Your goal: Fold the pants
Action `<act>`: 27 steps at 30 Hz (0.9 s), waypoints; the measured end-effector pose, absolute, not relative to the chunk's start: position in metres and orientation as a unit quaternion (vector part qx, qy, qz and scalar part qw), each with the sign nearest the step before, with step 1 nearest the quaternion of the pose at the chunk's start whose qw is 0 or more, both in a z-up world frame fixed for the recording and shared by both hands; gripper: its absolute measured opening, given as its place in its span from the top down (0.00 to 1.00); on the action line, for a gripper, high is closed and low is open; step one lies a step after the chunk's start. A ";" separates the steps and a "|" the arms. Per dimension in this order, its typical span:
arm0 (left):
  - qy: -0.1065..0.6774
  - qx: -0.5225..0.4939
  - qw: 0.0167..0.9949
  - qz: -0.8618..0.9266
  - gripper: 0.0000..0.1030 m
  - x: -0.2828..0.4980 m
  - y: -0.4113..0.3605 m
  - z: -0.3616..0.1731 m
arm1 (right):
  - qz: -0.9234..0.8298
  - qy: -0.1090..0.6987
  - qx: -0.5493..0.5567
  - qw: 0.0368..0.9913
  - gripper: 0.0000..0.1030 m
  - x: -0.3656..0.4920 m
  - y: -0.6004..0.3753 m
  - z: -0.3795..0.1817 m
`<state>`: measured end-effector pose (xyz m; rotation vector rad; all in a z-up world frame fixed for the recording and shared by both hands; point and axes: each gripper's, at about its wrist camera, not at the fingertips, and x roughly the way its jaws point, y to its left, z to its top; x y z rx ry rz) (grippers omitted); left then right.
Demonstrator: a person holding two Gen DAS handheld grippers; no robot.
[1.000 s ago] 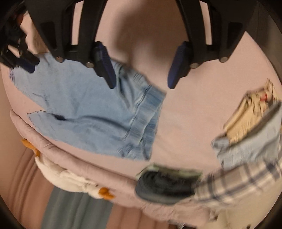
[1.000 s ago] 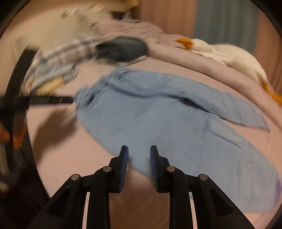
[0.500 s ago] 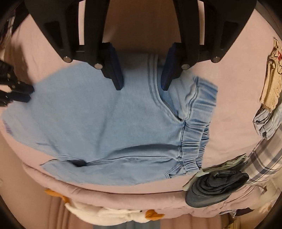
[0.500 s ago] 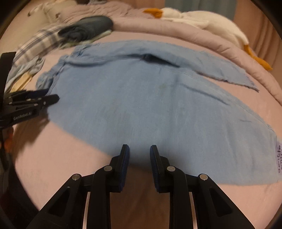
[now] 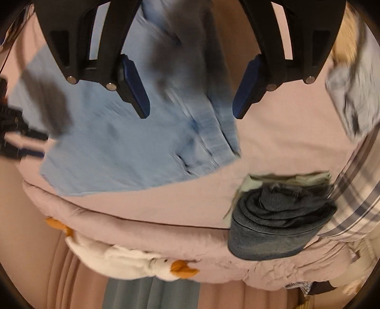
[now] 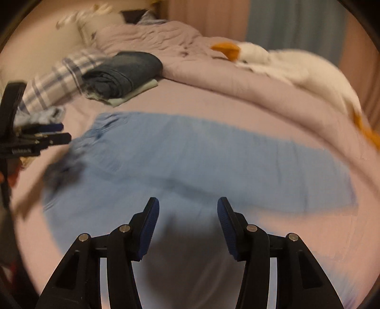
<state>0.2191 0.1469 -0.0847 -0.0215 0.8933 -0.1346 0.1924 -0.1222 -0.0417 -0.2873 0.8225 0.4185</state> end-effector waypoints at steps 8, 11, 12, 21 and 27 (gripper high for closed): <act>0.497 -0.022 0.861 -0.108 0.32 0.311 0.178 -0.115 | 0.205 0.425 -0.217 0.854 0.50 0.346 -0.102 -0.052; 0.521 0.009 0.842 -0.138 0.32 0.331 0.173 -0.128 | 0.225 0.444 -0.247 0.831 0.50 0.377 -0.094 -0.071; 0.527 0.018 0.836 -0.148 0.32 0.335 0.172 -0.131 | 0.244 0.455 -0.244 0.821 0.50 0.385 -0.093 -0.075; 0.537 0.064 0.817 -0.199 0.60 0.340 0.161 -0.133 | 0.281 0.519 -0.253 0.767 0.70 0.402 -0.087 -0.102; 0.511 0.062 0.846 -0.140 0.77 0.324 0.164 -0.106 | 0.238 0.463 -0.373 0.768 0.95 0.351 -0.058 -0.092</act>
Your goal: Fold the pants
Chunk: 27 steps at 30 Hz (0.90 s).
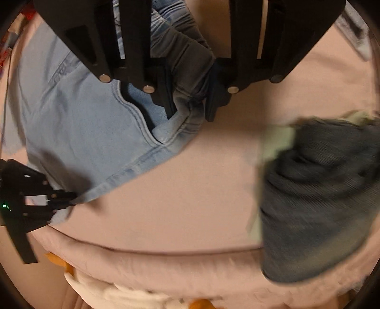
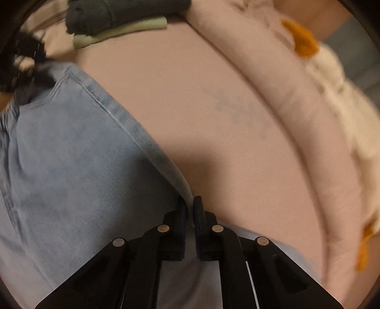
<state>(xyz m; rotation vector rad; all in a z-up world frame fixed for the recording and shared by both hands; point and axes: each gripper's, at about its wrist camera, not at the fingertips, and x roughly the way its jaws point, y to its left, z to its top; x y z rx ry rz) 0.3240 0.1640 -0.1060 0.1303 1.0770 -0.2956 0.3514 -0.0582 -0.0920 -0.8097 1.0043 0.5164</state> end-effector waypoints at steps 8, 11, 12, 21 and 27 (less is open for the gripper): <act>0.525 0.106 0.841 -0.074 0.67 0.335 0.154 -0.137 | 0.187 0.453 -0.379 0.785 0.95 0.358 -0.047 -0.114; 0.522 0.109 0.844 -0.062 0.69 0.333 0.151 -0.129 | 0.174 0.440 -0.388 0.791 0.94 0.356 -0.042 -0.119; 0.519 0.115 0.845 -0.057 0.69 0.329 0.151 -0.126 | 0.176 0.442 -0.380 0.793 0.94 0.357 -0.045 -0.115; 0.422 0.178 0.888 -0.042 0.77 0.284 0.122 -0.061 | 0.131 0.337 -0.389 0.847 0.94 0.298 -0.050 -0.040; 0.345 0.234 0.908 -0.043 0.78 0.213 0.111 -0.036 | 0.100 0.250 -0.420 0.867 0.95 0.214 -0.064 -0.008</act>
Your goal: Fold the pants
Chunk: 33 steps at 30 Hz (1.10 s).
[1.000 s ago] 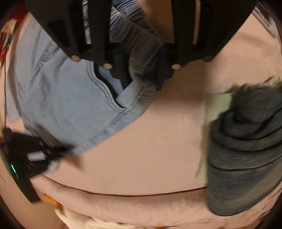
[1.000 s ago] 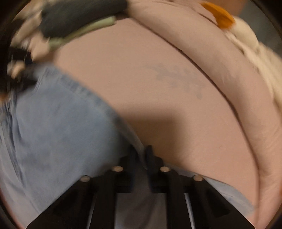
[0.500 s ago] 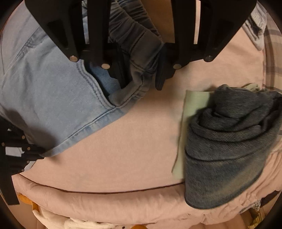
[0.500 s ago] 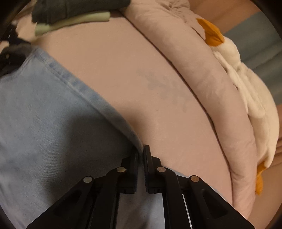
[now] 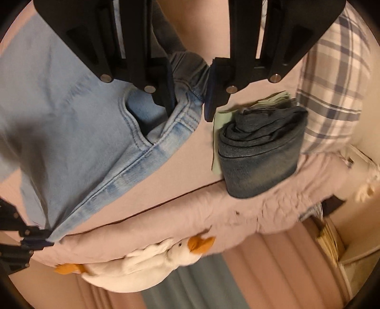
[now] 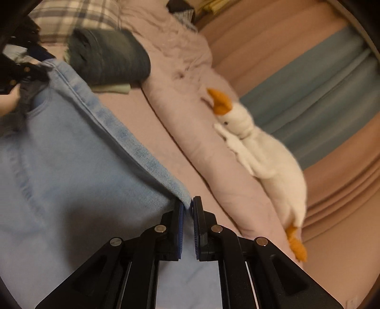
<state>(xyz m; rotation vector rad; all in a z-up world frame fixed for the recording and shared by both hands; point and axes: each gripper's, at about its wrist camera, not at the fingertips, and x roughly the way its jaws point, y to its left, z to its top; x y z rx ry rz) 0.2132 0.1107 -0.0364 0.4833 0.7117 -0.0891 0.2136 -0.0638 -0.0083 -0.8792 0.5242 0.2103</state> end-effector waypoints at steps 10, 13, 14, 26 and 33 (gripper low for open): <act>0.271 0.340 0.896 -0.085 0.78 0.097 0.099 -0.073 | 0.146 0.256 -0.419 0.859 0.95 0.081 -0.091 -0.030; 0.275 0.370 0.882 -0.094 0.78 0.075 0.094 -0.095 | 0.160 0.285 -0.419 0.847 0.97 0.060 -0.090 -0.059; 0.272 0.389 0.875 -0.096 0.76 0.071 0.093 -0.105 | 0.164 0.297 -0.421 0.842 0.97 0.055 -0.090 -0.070; 0.253 0.457 0.849 -0.078 0.74 0.060 0.095 -0.142 | 0.169 0.330 -0.425 0.826 0.97 0.038 -0.085 -0.107; 0.249 0.437 0.860 -0.083 0.74 0.048 0.097 -0.141 | 0.171 0.339 -0.425 0.822 0.97 0.022 -0.079 -0.118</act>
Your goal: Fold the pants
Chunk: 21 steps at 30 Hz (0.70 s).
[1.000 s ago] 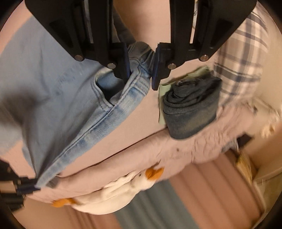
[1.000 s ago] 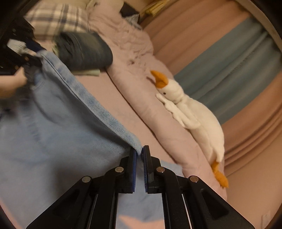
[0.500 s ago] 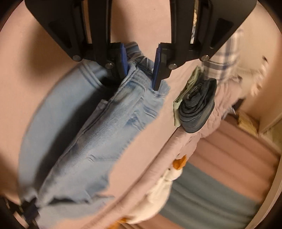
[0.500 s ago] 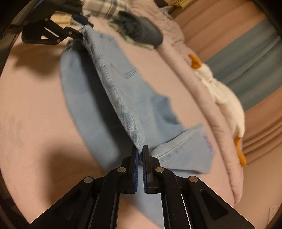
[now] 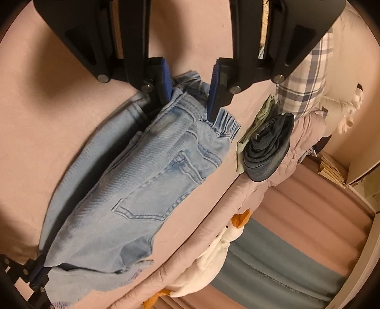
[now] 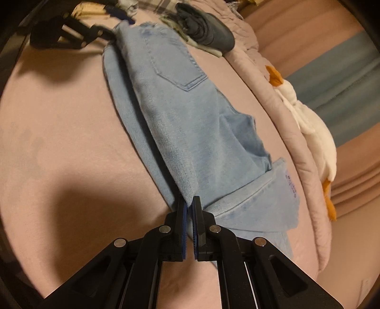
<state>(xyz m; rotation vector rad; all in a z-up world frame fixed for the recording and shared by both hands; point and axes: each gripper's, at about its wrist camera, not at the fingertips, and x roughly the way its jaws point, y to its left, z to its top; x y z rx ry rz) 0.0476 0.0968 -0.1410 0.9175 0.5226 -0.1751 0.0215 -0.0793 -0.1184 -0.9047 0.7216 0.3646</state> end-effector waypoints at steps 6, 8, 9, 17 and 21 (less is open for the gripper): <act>0.248 0.470 0.844 -0.076 0.67 0.042 0.089 -0.158 | 0.164 0.360 -0.422 0.816 0.97 0.024 -0.077 -0.133; 0.266 0.447 0.851 -0.073 0.54 0.045 0.096 -0.149 | 0.156 0.364 -0.416 0.818 0.96 0.025 -0.075 -0.130; 0.275 0.433 0.856 -0.068 0.46 0.044 0.101 -0.144 | 0.158 0.371 -0.406 0.820 0.95 0.025 -0.077 -0.124; 0.328 0.233 0.915 -0.041 0.31 0.041 0.156 -0.095 | 0.210 0.370 -0.248 0.871 0.82 0.016 -0.101 -0.066; 0.344 0.062 0.935 -0.057 0.32 0.075 0.144 -0.072 | 0.199 0.392 -0.145 0.886 0.81 0.057 -0.096 -0.066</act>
